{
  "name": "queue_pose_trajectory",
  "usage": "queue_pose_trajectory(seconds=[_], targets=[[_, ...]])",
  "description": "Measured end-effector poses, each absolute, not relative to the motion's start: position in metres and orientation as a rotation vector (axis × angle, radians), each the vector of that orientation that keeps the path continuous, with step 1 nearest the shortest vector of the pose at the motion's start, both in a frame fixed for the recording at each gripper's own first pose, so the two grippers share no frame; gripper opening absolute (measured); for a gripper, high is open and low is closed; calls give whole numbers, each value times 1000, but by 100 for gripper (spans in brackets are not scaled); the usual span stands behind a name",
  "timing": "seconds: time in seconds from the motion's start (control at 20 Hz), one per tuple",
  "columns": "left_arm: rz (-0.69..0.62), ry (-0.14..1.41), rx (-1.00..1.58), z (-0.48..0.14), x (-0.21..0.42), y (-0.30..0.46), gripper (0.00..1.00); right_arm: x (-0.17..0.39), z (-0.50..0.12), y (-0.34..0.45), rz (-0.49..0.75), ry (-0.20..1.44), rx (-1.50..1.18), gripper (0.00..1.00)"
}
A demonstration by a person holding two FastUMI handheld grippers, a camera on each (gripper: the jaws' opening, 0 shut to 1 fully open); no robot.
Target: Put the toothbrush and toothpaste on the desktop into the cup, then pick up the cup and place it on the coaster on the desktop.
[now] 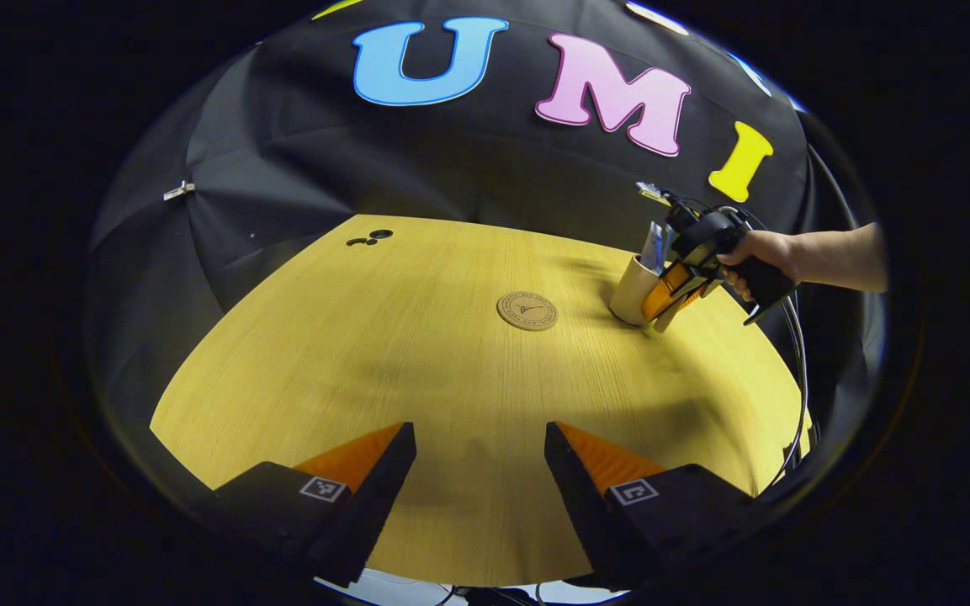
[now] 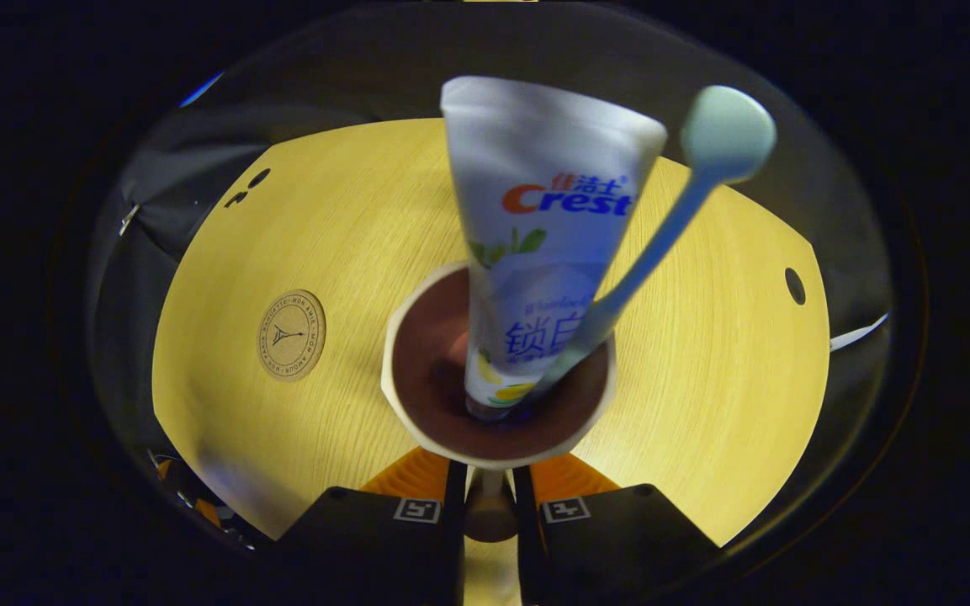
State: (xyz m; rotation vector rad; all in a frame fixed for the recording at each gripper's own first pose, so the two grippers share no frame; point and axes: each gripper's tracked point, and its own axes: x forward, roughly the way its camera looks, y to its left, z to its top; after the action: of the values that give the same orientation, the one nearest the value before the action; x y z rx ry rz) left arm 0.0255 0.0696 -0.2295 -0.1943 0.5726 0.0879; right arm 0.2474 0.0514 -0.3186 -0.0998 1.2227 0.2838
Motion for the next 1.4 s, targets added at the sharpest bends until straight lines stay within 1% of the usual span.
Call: queue_pose_trajectory(seconds=[0.1,0.4,0.65,1.15,1.2,1.25,1.4], targets=[[82,574,-192,-231,25,67,97,250,-313,51,295,1192,-132,29],[71,581,-197,-235,23,61,97,251,-298,72,317,1144,-108,29],[78,582,-199,-238,18,64,98,246,-278,98,372,1131,-120,28],[128,581,-241,-243,-7,77,97,230,-284,182,486,1133,-182,28],[134,584,-244,-245,-10,78,100,229,-287,188,495,1135,-190,28],[142,585,-247,-246,-15,80,98,228,-288,193,506,1134,-201,28],[163,595,-269,-254,-25,85,97,226,-295,205,521,1142,-229,28]])
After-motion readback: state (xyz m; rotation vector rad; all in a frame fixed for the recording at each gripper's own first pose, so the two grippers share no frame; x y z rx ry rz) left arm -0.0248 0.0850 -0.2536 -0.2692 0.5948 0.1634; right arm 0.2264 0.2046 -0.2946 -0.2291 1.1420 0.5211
